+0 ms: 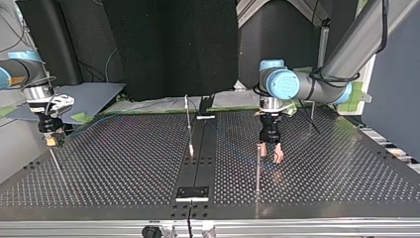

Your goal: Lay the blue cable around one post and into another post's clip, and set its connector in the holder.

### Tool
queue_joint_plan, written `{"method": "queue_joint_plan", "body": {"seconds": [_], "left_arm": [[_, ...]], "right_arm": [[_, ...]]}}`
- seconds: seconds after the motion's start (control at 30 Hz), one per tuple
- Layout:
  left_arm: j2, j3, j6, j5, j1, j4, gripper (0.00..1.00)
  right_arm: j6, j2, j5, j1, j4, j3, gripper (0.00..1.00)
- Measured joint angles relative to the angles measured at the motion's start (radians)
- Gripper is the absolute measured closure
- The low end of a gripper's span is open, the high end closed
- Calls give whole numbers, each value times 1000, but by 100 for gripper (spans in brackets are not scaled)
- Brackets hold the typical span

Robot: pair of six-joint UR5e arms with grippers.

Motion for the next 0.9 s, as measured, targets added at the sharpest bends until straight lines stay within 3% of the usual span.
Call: {"method": "queue_joint_plan", "body": {"seconds": [0.23,0.43,0.47,0.5,0.53,0.57,0.6,0.63,0.67,0.7,0.73,0.77,0.9], "left_arm": [[1,0,-49,35,-3,14,1],[1,-1,-98,33,-7,16,1],[1,-1,-106,29,-8,15,1],[1,-1,-114,26,-8,14,1],[2,-1,-125,22,-9,14,1],[2,-1,-133,20,-9,13,1],[2,-1,-141,19,-10,13,1],[2,-1,-153,18,-11,12,1],[2,-1,-162,17,-11,10,1],[2,-1,-170,17,-12,8,1],[2,-1,-180,16,-13,6,1],[2,-1,-188,16,-14,5,1],[2,-1,-219,16,-17,-2,1]], "right_arm": [[0,0,0,0,0,0,100],[0,0,0,0,0,0,95],[0,0,0,0,0,0,86],[0,0,0,0,0,0,86],[0,0,0,0,0,0,76],[0,0,0,0,0,0,57],[0,0,0,0,0,0,57],[0,0,0,0,0,0,35],[0,0,0,0,0,0,28],[0,0,0,0,0,0,28],[0,0,0,0,0,0,9],[0,0,0,0,0,0,3],[0,0,0,0,0,0,0]]}}
